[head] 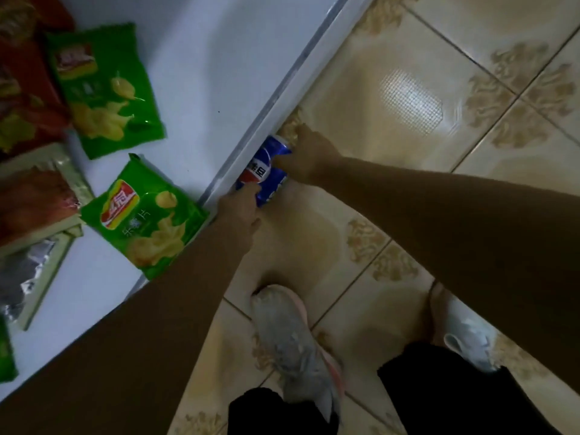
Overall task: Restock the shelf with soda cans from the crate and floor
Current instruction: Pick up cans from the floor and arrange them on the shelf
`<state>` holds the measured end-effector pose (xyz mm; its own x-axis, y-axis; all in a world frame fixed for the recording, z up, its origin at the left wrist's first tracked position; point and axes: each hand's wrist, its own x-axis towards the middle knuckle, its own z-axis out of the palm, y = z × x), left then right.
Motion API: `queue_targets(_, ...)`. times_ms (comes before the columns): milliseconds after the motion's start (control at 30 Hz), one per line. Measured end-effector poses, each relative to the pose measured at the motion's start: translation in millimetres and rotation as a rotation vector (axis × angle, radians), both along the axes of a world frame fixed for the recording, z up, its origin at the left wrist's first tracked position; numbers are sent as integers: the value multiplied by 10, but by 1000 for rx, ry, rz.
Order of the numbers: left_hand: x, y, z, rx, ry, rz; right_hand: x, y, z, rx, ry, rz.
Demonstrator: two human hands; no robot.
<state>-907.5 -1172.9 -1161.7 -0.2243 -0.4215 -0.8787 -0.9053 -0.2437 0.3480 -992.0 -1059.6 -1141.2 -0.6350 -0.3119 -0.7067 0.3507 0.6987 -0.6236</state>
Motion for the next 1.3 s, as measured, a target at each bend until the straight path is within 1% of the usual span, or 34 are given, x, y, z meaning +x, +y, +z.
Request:
queue_targets(33,-3,25,-49,18,23,43,-13,-59,-27,-46,-45,-36)
queue_targets(100,-14,92,-30,45,21,116,29,-78,-60,-75,-131,-132)
queue_targets(200,39,238,132,66,-8,219,215,105,52,-22,-257,-374)
queue_targets(267,96,373,317,39,-40,206,390,330,252,29,-337,-569)
queue_targets(333,213,543,623,9,-52,187,566,569,595,24,-385,-749)
queue_targets(367,288,642,815,18,-40,193,649,692,810,13,-407,-831)
queue_targets(433,420,855,1238,79,-37,297,794,926,1300,-4,-441,-966)
queue_targets(500,483,1063,1748,98,-34,404,909,1144,1808,-12,-452,-1029)
queue_targets(567,458,1261,2347,106,8,481,979,1338,2318,-55,-488,-1104)
queue_targets(633,396,1377,2960,104,36,514,1012,1502,2845,-139,-529,-1196)
queue_targets(700,333,1416,3563,141,118,482,1026,1643,3410,-193,-544,-1232)
queue_targets(767,252,1413,4165,175,247,393,1007,1763,3973,-277,-516,-1181)
queue_targets(867,92,1400,5072,145,459,296,877,1922,4718,-509,-514,-1091)
queue_targets(933,-10,1387,5662,96,618,199,707,1994,5186,-646,-505,-964)
queue_targets(1033,-127,1290,6556,25,852,37,397,2057,5937,-788,-434,-682)
queue_targets(1100,-193,1240,7168,-48,961,-80,222,2069,6477,-780,-301,-443)
queue_targets(1167,-226,1233,7758,-202,1001,-241,136,2019,6975,-694,-109,-219)
queue_targets(1233,-229,1264,8259,-418,976,-439,141,1919,7371,-633,73,-116)
queue_targets(1300,-190,1303,8659,-565,959,-546,224,1801,7654,-609,251,-50)
